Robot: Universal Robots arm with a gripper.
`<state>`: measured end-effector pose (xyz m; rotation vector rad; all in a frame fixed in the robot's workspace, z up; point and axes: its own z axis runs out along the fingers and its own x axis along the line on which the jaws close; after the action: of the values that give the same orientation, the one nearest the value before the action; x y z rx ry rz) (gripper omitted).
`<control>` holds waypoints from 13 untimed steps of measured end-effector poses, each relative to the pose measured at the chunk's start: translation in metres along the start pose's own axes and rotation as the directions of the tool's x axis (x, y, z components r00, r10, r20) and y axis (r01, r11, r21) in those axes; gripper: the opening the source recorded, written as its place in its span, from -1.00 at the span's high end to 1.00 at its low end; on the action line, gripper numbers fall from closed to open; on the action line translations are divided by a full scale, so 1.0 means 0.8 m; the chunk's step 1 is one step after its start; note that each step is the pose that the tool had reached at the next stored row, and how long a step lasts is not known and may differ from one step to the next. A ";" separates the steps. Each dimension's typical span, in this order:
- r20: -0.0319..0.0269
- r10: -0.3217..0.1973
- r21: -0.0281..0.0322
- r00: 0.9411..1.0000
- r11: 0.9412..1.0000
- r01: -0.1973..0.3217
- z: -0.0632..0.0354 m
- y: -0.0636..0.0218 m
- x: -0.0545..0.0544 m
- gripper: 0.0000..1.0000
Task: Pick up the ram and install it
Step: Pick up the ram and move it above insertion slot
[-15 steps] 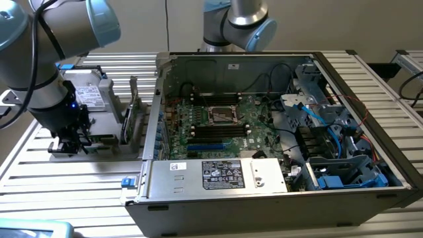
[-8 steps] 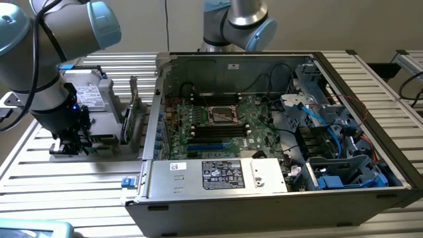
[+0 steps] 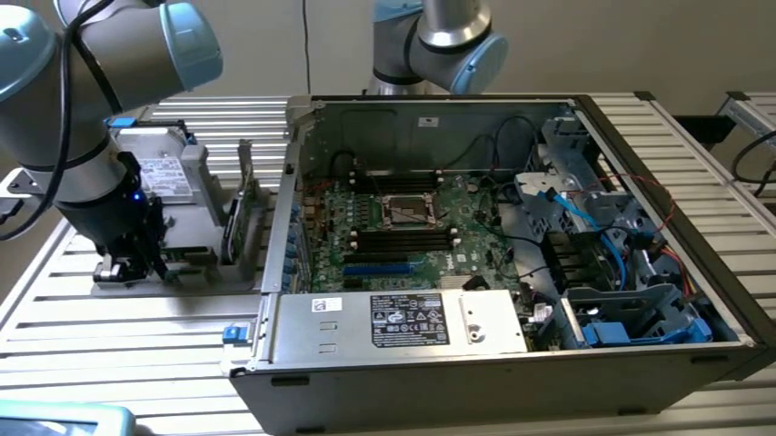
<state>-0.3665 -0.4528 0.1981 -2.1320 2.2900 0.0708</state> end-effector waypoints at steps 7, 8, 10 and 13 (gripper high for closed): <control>0.000 0.000 0.000 1.000 1.000 0.000 0.000 0.000 0.000 0.73; 0.000 0.000 0.000 1.000 1.000 0.000 0.000 0.000 0.000 0.73; 0.000 0.000 0.000 1.000 1.000 0.000 -0.001 0.000 0.000 0.73; 0.000 0.000 0.000 1.000 1.000 0.000 -0.017 0.002 -0.001 0.73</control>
<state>-0.3675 -0.4528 0.2114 -2.1318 2.2899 0.0707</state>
